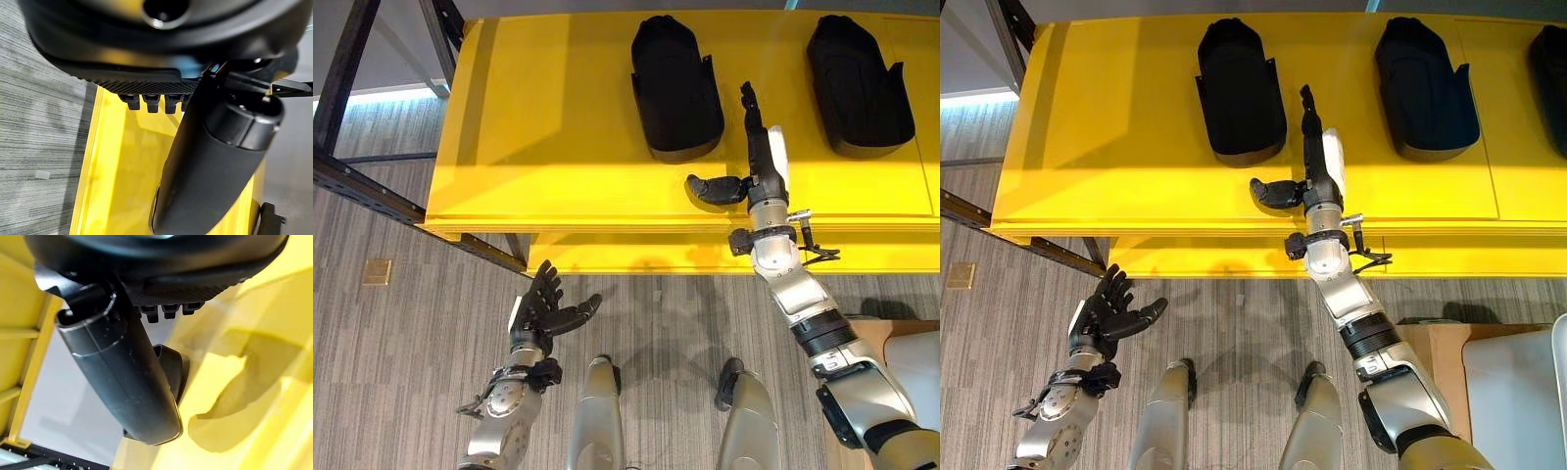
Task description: Move parts from the plastic box to the shelf.
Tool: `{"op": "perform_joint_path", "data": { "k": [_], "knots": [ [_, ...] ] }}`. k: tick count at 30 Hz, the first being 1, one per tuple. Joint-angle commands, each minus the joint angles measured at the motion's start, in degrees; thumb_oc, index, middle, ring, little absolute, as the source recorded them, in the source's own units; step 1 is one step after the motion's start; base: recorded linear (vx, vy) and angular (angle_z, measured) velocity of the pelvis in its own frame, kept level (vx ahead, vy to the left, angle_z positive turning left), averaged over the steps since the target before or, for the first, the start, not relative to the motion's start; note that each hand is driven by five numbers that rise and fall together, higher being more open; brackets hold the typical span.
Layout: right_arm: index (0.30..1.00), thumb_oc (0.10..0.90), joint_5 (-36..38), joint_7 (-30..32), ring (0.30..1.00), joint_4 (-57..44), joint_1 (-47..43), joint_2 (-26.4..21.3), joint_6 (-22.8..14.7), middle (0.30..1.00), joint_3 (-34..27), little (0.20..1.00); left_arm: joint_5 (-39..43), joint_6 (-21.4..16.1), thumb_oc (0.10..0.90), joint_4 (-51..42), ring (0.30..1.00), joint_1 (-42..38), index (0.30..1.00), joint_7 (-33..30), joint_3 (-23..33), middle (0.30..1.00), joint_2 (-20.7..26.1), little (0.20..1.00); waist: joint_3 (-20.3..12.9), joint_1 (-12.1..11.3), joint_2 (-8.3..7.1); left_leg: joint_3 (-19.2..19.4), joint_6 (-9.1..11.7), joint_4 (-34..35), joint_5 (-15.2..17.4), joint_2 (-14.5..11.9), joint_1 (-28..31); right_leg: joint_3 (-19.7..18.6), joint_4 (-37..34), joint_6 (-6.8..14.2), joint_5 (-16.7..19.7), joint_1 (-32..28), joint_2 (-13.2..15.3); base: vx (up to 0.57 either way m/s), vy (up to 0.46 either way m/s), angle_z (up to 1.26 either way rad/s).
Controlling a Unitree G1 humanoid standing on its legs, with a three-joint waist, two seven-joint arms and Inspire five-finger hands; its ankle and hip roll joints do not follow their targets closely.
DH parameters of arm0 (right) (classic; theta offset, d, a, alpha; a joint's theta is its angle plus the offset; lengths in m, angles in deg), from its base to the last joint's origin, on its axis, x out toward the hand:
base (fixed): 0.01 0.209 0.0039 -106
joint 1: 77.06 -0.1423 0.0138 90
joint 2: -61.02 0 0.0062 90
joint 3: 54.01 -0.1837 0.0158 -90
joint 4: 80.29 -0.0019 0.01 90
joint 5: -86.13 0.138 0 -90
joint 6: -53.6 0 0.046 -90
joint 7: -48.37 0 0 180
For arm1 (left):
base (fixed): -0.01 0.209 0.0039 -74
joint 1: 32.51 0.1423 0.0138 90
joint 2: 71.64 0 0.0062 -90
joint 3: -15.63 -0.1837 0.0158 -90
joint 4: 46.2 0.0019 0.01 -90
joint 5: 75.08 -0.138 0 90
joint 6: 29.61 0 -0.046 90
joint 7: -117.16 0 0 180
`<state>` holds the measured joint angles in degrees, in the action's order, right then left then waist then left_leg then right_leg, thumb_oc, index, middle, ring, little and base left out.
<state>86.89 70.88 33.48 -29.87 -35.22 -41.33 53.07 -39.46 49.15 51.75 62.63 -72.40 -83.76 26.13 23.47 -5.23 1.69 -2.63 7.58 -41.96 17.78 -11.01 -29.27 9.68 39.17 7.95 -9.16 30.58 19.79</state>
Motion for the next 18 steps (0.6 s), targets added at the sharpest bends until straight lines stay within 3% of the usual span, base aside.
{"op": "perform_joint_path", "data": {
  "k": [1, 18],
  "knots": [
    [1.000, 0.900, 3.8, 1.5, 1.000, -1.5, -8.7, -0.3, -5.4, 1.000, -3.8, 1.000, -1.1, -4.3, 0.900, -6.7, 1.000, -0.3, 1.000, 0.7, 0.2, 1.000, 4.2, 1.000, -1.7, -1.3, -0.36, -2.3, -1.3, 2.8, -5.4, -0.1, -1.9, -1.6, 2.2, -1.3, -2.9, -4.9, -0.2, 0.00, 0.000, 0.00],
    [1.000, 0.900, 13.3, -1.9, 1.000, 10.0, -16.3, -0.4, -5.1, 1.000, -1.3, 1.000, 0.8, -4.2, 0.900, -6.5, 1.000, -1.1, 1.000, 1.5, -0.3, 1.000, 5.0, 1.000, -1.0, -2.8, -0.33, -2.8, -1.4, 2.8, -5.7, 0.3, -2.3, -0.8, 2.5, -1.3, -3.0, -5.2, 0.2, 0.00, 0.000, 0.00]
  ]
}}
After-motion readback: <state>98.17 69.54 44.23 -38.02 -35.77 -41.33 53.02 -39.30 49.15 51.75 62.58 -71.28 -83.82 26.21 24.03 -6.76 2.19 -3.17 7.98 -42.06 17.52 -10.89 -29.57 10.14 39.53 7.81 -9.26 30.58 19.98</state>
